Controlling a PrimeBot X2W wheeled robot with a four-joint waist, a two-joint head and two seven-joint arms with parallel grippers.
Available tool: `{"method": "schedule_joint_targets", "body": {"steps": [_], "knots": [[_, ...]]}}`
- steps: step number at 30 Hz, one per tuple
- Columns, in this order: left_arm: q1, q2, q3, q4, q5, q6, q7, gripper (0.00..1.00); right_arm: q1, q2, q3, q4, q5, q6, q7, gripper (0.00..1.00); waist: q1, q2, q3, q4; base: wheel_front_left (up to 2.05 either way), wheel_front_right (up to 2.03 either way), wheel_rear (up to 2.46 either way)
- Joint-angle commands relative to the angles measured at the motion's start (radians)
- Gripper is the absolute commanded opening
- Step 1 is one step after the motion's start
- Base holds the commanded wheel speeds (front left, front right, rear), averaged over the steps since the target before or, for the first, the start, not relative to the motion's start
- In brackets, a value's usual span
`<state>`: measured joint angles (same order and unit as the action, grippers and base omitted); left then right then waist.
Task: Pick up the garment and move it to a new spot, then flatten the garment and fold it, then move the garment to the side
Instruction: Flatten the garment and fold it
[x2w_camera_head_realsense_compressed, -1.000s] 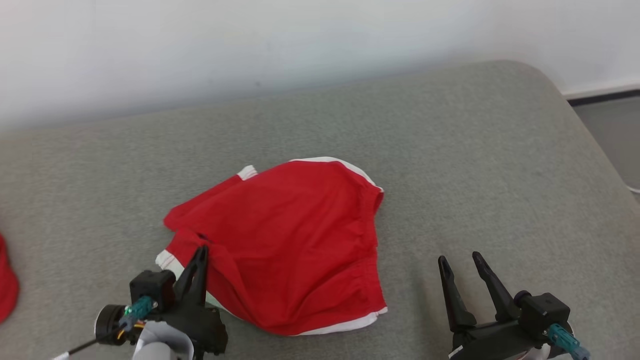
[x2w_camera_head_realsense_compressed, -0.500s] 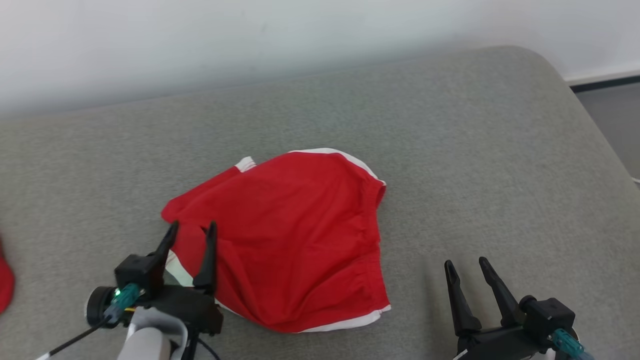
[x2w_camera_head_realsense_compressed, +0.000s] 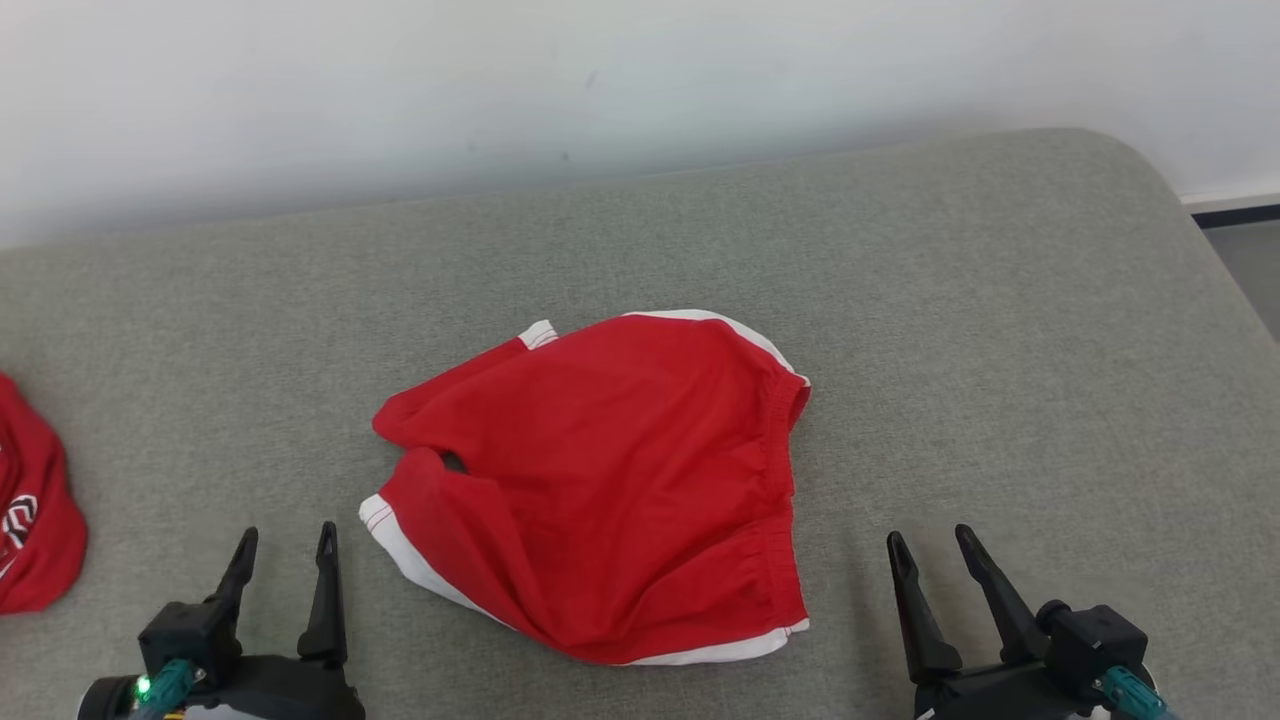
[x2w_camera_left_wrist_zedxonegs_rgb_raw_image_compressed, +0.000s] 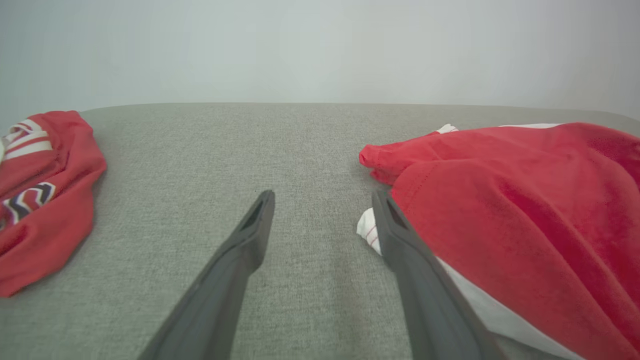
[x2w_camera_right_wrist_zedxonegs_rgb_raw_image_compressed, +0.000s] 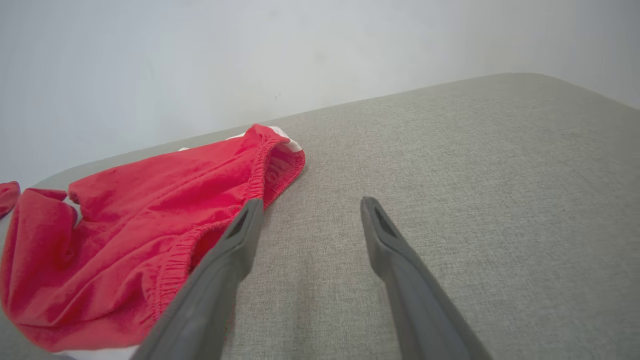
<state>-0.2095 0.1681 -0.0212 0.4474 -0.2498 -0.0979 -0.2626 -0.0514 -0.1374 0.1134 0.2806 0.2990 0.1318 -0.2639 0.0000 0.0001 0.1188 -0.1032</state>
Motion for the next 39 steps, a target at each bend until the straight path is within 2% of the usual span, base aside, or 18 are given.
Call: {"method": "schedule_joint_targets", "body": {"steps": [1, 5, 12, 20, 21, 22, 23, 24, 30, 34, 39], "knots": [[0.005, 0.005, 0.000, 0.013, -0.006, -0.004, -0.003, 1.00, 0.003, -0.003, 0.001, 0.001, 0.006, -0.002, -0.001, 1.00, 0.0000, -0.0001, 0.006, -0.010, 0.00, 0.00, 0.00], [-0.032, -0.009, -0.021, 0.060, -0.017, -0.014, -0.004, 1.00, -0.006, -0.004, 0.003, 0.000, 0.005, -0.002, -0.001, 1.00, 0.0000, -0.0001, 0.021, -0.030, 0.00, 0.00, 0.00], [-0.097, 0.007, -0.051, 0.160, -0.002, -0.023, -0.003, 1.00, -0.016, -0.001, 0.007, 0.007, 0.004, -0.002, -0.001, 1.00, 0.0000, -0.0001, 0.039, -0.059, 0.00, 0.00, 0.00], [-0.153, 0.009, -0.043, 0.276, -0.010, -0.024, -0.003, 1.00, -0.023, -0.002, 0.000, 0.006, 0.006, -0.002, -0.001, 1.00, 0.0000, -0.0001, 0.053, -0.078, 0.00, 0.00, 0.00], [-0.156, 0.003, -0.047, 0.293, -0.012, -0.025, -0.003, 0.98, -0.023, -0.002, -0.001, 0.006, 0.006, -0.002, -0.001, 1.00, 0.0000, -0.0001, 0.053, -0.078, 0.00, 0.00, 0.00], [-0.160, 0.000, -0.049, 0.307, -0.016, -0.024, -0.003, 0.62, -0.022, -0.001, -0.002, 0.007, 0.005, -0.002, -0.001, 1.00, 0.0000, -0.0001, 0.052, -0.078, 0.00, 0.00, 0.00], [-0.165, -0.004, -0.052, 0.321, -0.024, -0.024, -0.003, 0.22, -0.020, -0.001, -0.003, 0.007, 0.005, -0.002, -0.001, 1.00, 0.0000, -0.0001, 0.052, -0.077, 0.00, 0.00, 0.00], [-0.168, -0.008, -0.057, 0.336, -0.026, -0.025, -0.003, 0.00, -0.018, -0.001, -0.004, 0.007, 0.003, -0.002, -0.001, 1.00, 0.0000, -0.0001, 0.051, -0.076, 0.00, 0.00, 0.00], [-0.190, -0.016, -0.080, 0.353, -0.045, -0.033, -0.003, 0.00, -0.018, 0.000, -0.011, 0.003, -0.003, -0.002, -0.001, 1.00, 0.0000, -0.0001, 0.041, -0.060, 0.00, 0.00, 0.00], [-0.157, -0.017, -0.053, 0.274, -0.035, -0.028, -0.003, 0.00, 0.003, -0.002, -0.019, -0.002, -0.004, -0.002, -0.001, 1.00, 0.0000, -0.0001, 0.022, -0.032, 0.00, 0.00, 0.00], [-0.057, -0.030, -0.012, 0.138, -0.019, 0.000, -0.004, 0.00, 0.019, 0.000, -0.018, 0.000, 0.001, -0.002, -0.001, 1.00, 0.0000, -0.0001, -0.005, 0.026, 0.00, 0.00, 0.00]]}}
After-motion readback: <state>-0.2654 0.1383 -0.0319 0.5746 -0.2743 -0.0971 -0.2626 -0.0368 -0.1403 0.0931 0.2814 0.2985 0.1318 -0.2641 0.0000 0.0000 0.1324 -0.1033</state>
